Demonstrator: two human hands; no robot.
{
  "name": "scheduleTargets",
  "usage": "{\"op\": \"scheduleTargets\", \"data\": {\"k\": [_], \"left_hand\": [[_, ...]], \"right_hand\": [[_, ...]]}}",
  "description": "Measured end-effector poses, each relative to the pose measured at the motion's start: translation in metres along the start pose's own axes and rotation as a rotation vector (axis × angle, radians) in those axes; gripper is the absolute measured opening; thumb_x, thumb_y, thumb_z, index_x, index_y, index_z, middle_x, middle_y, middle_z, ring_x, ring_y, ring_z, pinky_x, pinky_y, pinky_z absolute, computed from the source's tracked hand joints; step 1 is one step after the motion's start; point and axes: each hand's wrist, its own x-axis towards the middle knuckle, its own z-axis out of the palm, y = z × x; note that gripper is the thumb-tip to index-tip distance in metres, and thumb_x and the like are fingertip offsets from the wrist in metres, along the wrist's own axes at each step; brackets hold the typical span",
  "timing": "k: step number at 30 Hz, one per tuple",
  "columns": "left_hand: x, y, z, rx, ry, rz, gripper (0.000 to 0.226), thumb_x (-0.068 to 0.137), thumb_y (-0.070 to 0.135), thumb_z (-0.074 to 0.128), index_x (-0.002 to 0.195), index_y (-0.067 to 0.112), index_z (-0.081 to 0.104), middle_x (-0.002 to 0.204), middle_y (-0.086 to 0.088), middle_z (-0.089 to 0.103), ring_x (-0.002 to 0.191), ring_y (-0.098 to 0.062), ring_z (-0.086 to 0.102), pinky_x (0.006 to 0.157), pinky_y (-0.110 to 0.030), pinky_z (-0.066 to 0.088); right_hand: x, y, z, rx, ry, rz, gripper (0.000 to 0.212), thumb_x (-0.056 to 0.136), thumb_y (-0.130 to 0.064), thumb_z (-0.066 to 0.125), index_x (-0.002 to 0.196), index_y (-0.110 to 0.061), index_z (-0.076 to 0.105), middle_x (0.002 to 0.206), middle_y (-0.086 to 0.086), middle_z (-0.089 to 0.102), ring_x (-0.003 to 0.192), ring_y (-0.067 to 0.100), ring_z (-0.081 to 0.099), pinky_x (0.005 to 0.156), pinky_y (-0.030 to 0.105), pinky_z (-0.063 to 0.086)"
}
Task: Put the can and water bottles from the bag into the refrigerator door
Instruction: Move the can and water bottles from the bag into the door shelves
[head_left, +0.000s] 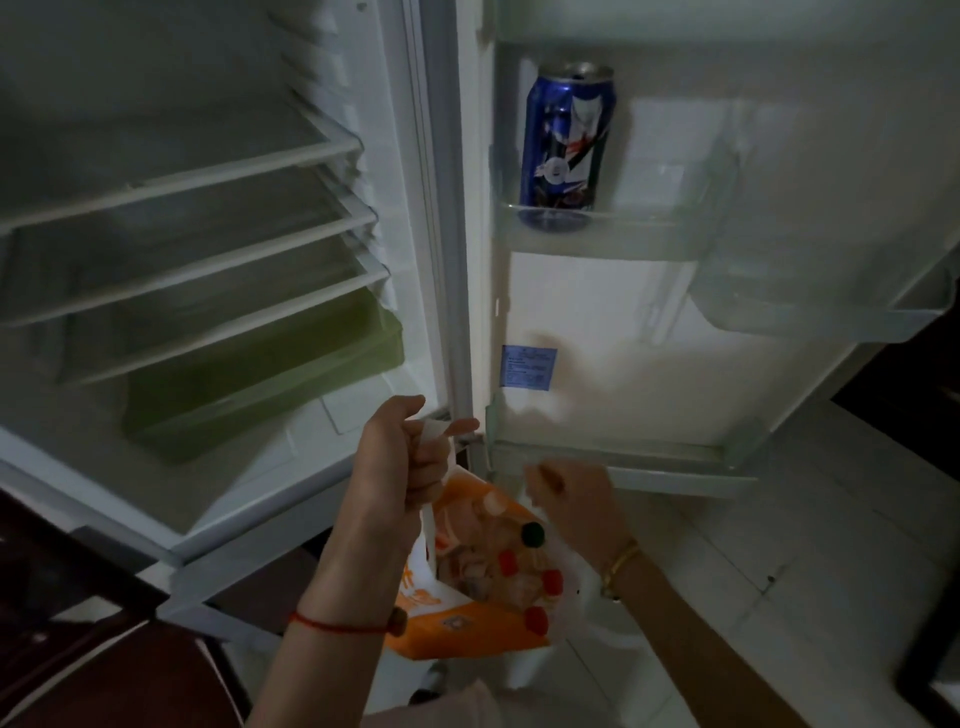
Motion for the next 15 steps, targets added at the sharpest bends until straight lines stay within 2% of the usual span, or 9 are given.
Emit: {"op": "scheduleTargets", "data": {"k": [2, 4, 6, 7, 8, 9, 12, 15], "left_hand": [[-0.002, -0.005, 0.001, 0.016, -0.002, -0.017, 0.052, 0.100, 0.029, 0.028, 0.087, -0.005, 0.065, 0.040, 0.009, 0.023, 0.026, -0.002, 0.017, 0.032, -0.014, 0.010], [-0.004, -0.009, 0.001, 0.036, 0.005, -0.017, 0.051, 0.100, 0.029, 0.027, 0.091, -0.005, 0.064, 0.039, 0.009, 0.024, 0.027, -0.002, 0.017, 0.033, -0.015, 0.010], [-0.005, -0.014, 0.001, 0.051, 0.019, -0.007, 0.050, 0.100, 0.028, 0.028, 0.094, -0.006, 0.065, 0.039, 0.009, 0.025, 0.028, -0.003, 0.018, 0.034, -0.017, 0.010], [-0.006, -0.016, 0.001, 0.057, 0.024, -0.003, 0.050, 0.099, 0.027, 0.028, 0.095, -0.007, 0.065, 0.039, 0.009, 0.025, 0.029, -0.003, 0.018, 0.034, -0.017, 0.010], [-0.006, -0.018, 0.001, 0.063, 0.027, -0.003, 0.050, 0.099, 0.027, 0.029, 0.097, -0.008, 0.064, 0.039, 0.009, 0.025, 0.029, -0.003, 0.018, 0.034, -0.017, 0.010], [-0.007, -0.020, 0.001, 0.065, 0.030, -0.005, 0.050, 0.099, 0.027, 0.029, 0.100, -0.009, 0.063, 0.039, 0.009, 0.025, 0.029, -0.003, 0.018, 0.034, -0.017, 0.011], [-0.008, -0.024, 0.001, 0.058, 0.041, -0.020, 0.050, 0.099, 0.030, 0.031, 0.104, -0.008, 0.064, 0.041, 0.009, 0.024, 0.030, -0.003, 0.017, 0.033, -0.017, 0.011], [-0.008, -0.028, 0.000, 0.058, 0.050, -0.028, 0.049, 0.099, 0.030, 0.032, 0.101, -0.006, 0.065, 0.041, 0.009, 0.024, 0.030, -0.003, 0.017, 0.035, -0.017, 0.009]], "right_hand": [[-0.012, 0.020, 0.025, -0.090, -0.237, 0.166, 0.048, 0.090, -0.049, 0.051, 0.051, -0.026, 0.036, 0.052, -0.007, 0.039, 0.048, 0.004, 0.035, 0.051, 0.016, 0.032], [-0.021, 0.026, 0.042, -0.119, -0.426, 0.275, 0.051, 0.081, -0.066, 0.041, 0.058, -0.021, 0.048, 0.061, -0.004, 0.050, 0.057, 0.008, 0.047, 0.057, 0.019, 0.035], [-0.025, 0.022, 0.056, 0.037, -0.528, 0.397, 0.055, 0.082, -0.066, 0.049, 0.092, -0.015, 0.066, 0.092, 0.005, 0.068, 0.087, 0.020, 0.064, 0.080, 0.027, 0.048], [-0.027, 0.018, 0.061, 0.172, -0.527, 0.450, 0.058, 0.080, -0.066, 0.056, 0.109, -0.016, 0.065, 0.107, 0.004, 0.068, 0.102, 0.022, 0.064, 0.091, 0.033, 0.049], [-0.028, 0.014, 0.065, 0.282, -0.504, 0.508, 0.062, 0.076, -0.065, 0.062, 0.117, -0.018, 0.063, 0.114, 0.003, 0.068, 0.109, 0.023, 0.063, 0.096, 0.036, 0.049], [-0.030, 0.007, 0.065, 0.337, -0.468, 0.561, 0.058, 0.078, -0.059, 0.064, 0.118, -0.017, 0.062, 0.116, 0.005, 0.067, 0.111, 0.025, 0.062, 0.096, 0.037, 0.049], [-0.026, 0.006, 0.073, 0.227, -0.337, 0.649, 0.039, 0.096, -0.040, 0.050, 0.114, -0.008, 0.063, 0.116, 0.012, 0.066, 0.104, 0.024, 0.061, 0.088, 0.029, 0.047], [-0.026, 0.009, 0.082, 0.163, -0.362, 0.527, 0.027, 0.092, -0.029, 0.058, 0.112, -0.012, 0.067, 0.116, 0.010, 0.069, 0.076, 0.009, 0.063, 0.060, 0.014, 0.048]]}}
